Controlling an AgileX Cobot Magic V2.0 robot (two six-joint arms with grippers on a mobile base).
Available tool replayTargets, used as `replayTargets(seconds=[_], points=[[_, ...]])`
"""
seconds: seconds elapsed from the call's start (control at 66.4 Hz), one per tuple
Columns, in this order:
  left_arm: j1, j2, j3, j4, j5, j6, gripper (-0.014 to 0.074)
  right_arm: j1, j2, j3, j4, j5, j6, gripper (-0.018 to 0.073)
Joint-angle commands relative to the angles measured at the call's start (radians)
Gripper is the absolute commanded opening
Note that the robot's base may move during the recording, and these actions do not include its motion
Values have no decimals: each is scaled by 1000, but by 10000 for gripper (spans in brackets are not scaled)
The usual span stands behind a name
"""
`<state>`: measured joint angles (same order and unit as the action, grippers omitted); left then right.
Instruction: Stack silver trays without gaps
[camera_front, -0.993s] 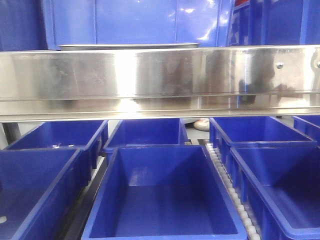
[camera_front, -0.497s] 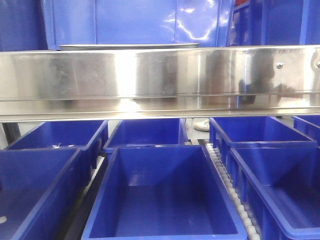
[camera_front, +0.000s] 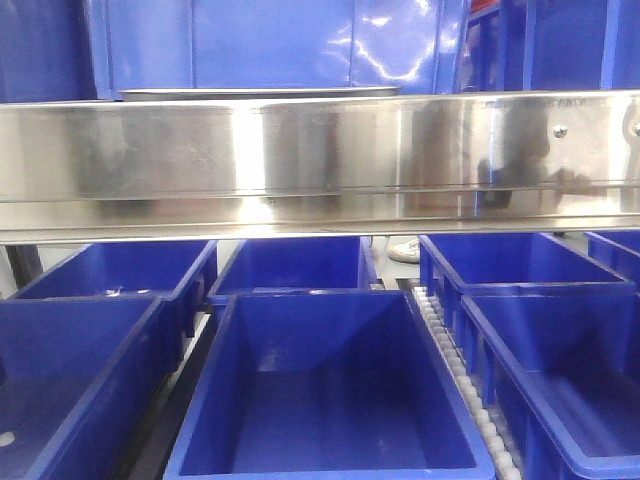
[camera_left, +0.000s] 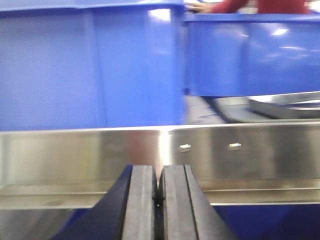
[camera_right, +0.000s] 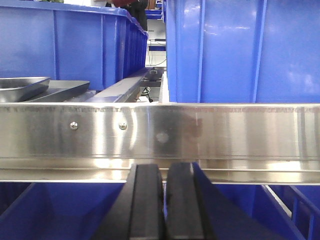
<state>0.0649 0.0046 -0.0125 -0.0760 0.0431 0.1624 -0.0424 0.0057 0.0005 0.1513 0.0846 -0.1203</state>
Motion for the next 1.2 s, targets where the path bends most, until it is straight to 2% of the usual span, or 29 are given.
replayTargets(seconds=[0.0, 0.181, 0.331, 0.406, 1.189], points=[[7, -5, 13, -23, -56, 12, -6, -4, -6, -1, 1, -17, -5, -17], [-36, -5, 13, 9, -30, 5, -6, -4, -6, -1, 1, -17, -5, -17], [-75, -5, 13, 92, -26, -141, -6, -4, -6, -1, 1, -17, -5, -17], [-90, -5, 13, 92, -23, -141, -6, -4, -6, -1, 1, -17, -5, -17], [-88, -5, 13, 87, -18, -141, -6, -4, -6, -1, 1, -17, -5, -17]])
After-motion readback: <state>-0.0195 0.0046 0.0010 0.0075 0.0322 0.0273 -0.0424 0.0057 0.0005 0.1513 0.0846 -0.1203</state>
